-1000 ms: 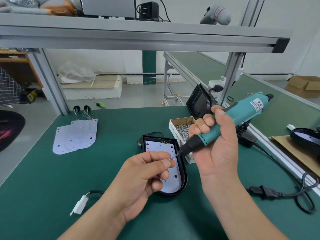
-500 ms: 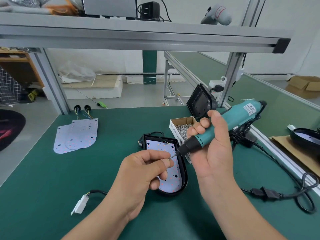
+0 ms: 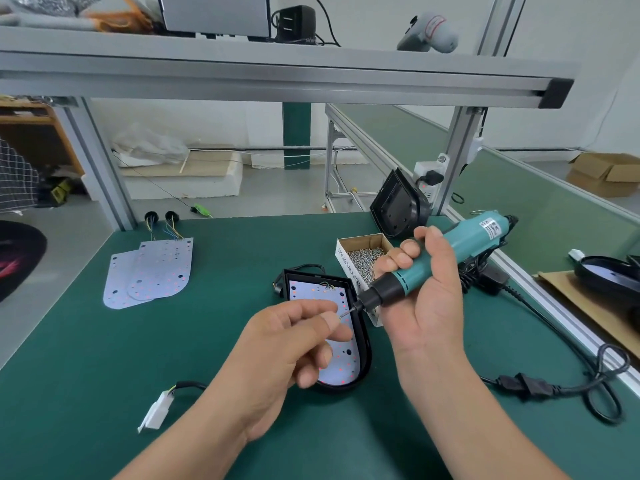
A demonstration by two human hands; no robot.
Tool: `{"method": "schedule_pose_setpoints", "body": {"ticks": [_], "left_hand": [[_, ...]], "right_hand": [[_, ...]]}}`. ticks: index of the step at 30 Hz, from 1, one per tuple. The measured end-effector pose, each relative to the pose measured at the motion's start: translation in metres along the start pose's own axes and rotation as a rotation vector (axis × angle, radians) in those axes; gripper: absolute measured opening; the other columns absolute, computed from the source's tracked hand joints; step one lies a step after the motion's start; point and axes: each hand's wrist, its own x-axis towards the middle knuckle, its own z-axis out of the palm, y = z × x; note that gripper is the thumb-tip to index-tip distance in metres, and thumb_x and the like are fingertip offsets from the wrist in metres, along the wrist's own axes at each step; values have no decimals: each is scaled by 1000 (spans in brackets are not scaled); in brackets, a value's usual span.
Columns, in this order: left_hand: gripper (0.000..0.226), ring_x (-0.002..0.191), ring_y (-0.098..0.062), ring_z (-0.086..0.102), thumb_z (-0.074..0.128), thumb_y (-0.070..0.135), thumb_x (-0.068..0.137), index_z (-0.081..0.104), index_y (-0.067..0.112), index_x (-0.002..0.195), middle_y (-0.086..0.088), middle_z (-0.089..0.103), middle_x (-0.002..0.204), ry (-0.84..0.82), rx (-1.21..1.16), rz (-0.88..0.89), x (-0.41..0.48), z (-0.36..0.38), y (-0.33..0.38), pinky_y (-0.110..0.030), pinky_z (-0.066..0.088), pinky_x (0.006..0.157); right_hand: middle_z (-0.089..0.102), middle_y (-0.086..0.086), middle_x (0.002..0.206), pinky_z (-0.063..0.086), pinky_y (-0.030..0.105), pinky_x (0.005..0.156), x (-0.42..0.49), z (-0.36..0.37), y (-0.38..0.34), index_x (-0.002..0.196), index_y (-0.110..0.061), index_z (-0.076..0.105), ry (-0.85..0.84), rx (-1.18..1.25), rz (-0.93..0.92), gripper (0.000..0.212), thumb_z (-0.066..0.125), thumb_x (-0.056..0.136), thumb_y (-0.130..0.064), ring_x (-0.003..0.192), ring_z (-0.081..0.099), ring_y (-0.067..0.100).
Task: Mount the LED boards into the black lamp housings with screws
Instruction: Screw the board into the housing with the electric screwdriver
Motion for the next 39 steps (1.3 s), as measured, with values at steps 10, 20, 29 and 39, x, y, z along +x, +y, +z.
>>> {"method": "schedule_pose_setpoints", "body": {"ticks": [10,20,29,39], "left_hand": [[39,58,-4,50,75,61,88,64,30,109,17,57,72,409,544,24,35,-40,-8,-29,39,56],[37,62,-8,58,62,58,68,62,30,93,6,72,80,293,846,-80,43,-45,-24,-33,48,63],[44,61,-16,43,61,45,70,56,8,94,9,52,71,297,867,-46,47,-45,-26,-33,36,59],[31,62,-16,43,63,42,76,49,16,85,8,52,74,282,864,-29,48,-45,-27,-32,35,57]], "right_hand": [[48,-3,69,43,24,55,5,-12,1,93,-19,62,0,-151,-7,8,66,98,-15,55,44,11],[46,0,65,43,27,53,0,-22,22,96,-18,61,-129,-356,26,8,65,89,-14,52,42,15],[46,1,68,42,28,54,-4,-21,28,99,-17,59,-208,-394,38,16,69,87,-15,54,42,15],[44,2,65,40,31,55,-12,-16,30,95,-17,64,-315,-500,26,7,66,89,-13,53,41,19]]}}
